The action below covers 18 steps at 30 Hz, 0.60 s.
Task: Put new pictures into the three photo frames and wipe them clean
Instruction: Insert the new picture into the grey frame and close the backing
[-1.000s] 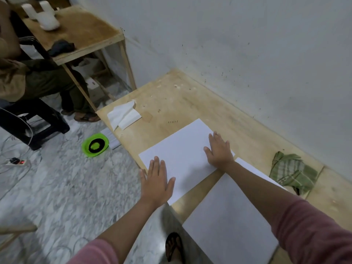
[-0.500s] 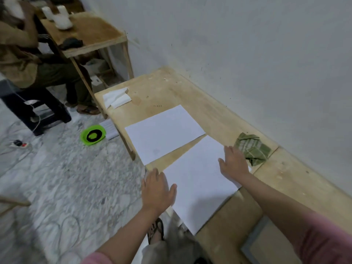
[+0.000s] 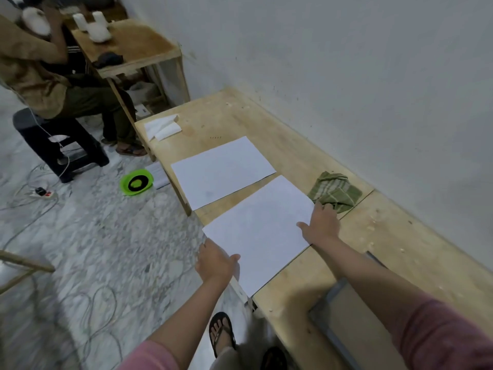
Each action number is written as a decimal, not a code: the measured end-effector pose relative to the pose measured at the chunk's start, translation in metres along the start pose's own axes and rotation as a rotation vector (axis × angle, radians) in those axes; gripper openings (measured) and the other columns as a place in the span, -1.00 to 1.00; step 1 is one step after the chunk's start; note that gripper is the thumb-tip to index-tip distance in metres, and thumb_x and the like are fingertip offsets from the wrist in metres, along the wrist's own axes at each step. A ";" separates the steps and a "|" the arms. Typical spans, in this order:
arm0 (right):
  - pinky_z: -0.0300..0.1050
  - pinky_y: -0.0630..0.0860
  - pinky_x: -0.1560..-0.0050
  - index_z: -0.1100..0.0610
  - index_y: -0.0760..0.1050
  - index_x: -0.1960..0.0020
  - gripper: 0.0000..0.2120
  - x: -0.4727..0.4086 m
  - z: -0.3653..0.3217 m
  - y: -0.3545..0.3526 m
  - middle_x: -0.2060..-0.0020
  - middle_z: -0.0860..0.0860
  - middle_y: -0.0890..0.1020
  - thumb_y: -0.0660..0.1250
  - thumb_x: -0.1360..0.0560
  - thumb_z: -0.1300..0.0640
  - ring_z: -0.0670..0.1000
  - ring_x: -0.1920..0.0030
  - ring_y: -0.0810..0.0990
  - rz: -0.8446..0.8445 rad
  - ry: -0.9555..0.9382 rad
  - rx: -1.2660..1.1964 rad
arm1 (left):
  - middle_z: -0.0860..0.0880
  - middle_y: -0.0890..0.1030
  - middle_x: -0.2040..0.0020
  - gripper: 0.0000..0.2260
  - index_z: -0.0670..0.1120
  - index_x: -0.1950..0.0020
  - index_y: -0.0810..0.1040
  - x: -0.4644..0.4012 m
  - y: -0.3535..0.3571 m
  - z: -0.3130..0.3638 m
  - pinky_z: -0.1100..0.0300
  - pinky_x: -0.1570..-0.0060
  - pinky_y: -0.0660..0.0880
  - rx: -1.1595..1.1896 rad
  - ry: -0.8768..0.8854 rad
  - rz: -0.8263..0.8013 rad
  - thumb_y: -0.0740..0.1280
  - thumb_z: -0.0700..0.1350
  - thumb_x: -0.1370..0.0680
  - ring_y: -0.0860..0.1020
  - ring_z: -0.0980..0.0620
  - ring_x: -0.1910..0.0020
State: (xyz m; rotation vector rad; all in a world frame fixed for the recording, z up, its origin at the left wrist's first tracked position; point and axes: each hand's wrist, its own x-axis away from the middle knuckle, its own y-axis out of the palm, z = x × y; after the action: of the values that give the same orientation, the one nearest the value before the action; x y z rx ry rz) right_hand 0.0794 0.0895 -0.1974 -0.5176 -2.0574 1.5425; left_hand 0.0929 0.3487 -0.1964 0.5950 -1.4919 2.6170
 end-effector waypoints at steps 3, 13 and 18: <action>-0.02 0.43 -0.06 0.21 0.34 -0.19 -0.44 -0.001 -0.003 -0.004 -0.13 0.12 0.44 0.46 -0.38 -0.09 0.14 -0.15 0.44 0.048 0.005 -0.030 | -0.14 0.49 -0.24 -0.25 -0.20 -0.37 0.26 0.002 0.002 0.005 -0.09 -0.18 0.43 0.092 -0.018 0.009 0.56 0.01 -0.33 0.47 -0.16 -0.24; -0.10 0.43 0.10 0.18 0.43 -0.24 -0.74 0.008 0.003 -0.031 -0.05 0.07 0.55 0.17 -0.57 0.19 0.06 0.11 0.47 0.093 0.134 -0.644 | -0.07 0.41 0.37 -0.72 -0.17 0.30 0.32 0.015 -0.003 0.012 0.16 0.37 0.28 0.423 0.099 0.148 0.28 -0.15 -0.57 0.42 -0.11 0.33; -0.10 0.50 0.19 0.14 0.45 0.00 -0.89 0.044 0.036 -0.058 0.04 0.05 0.56 0.19 -0.53 0.16 0.05 0.17 0.53 0.232 0.308 -0.821 | -0.07 0.43 0.33 -0.77 -0.23 0.21 0.38 0.022 -0.008 0.045 0.17 0.35 0.30 0.563 0.174 0.132 0.22 -0.15 -0.60 0.40 -0.07 0.30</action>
State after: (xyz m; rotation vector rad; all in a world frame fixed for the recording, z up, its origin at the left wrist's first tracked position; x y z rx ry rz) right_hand 0.0221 0.0713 -0.1426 -1.2354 -2.3637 0.5878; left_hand 0.0874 0.3126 -0.1615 0.2896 -0.7611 3.1041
